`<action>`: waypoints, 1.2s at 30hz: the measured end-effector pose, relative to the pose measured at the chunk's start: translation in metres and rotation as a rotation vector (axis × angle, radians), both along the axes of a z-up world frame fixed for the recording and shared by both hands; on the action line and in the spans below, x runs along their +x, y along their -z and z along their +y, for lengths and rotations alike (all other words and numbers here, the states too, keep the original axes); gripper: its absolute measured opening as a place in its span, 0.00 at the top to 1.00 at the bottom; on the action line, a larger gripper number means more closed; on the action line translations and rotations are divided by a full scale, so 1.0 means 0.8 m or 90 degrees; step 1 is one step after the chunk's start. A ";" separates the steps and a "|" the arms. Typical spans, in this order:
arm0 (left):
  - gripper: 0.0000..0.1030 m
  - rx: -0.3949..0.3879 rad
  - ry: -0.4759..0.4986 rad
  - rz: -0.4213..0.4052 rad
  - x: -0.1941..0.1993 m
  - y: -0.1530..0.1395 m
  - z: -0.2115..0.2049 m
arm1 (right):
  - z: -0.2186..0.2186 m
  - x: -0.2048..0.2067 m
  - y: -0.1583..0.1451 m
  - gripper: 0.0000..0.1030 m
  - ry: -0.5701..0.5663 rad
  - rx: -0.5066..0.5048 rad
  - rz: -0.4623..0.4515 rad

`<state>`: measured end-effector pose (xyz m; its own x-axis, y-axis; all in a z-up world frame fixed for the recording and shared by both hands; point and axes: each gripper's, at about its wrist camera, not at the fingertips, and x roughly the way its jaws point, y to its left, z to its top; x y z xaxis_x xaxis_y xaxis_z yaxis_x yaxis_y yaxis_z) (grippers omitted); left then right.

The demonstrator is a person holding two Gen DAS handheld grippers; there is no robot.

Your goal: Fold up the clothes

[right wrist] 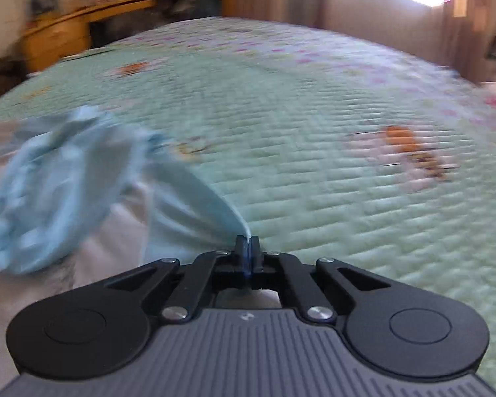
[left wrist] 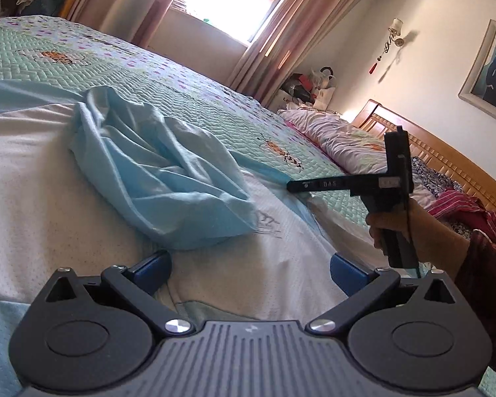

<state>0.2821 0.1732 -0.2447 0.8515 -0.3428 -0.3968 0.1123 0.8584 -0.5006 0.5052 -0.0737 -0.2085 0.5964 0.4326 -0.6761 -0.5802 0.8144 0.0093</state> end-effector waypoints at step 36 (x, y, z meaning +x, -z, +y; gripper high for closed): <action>0.01 -0.012 -0.022 -0.016 -0.003 0.006 0.000 | -0.440 -0.220 0.014 0.37 0.619 0.380 -0.107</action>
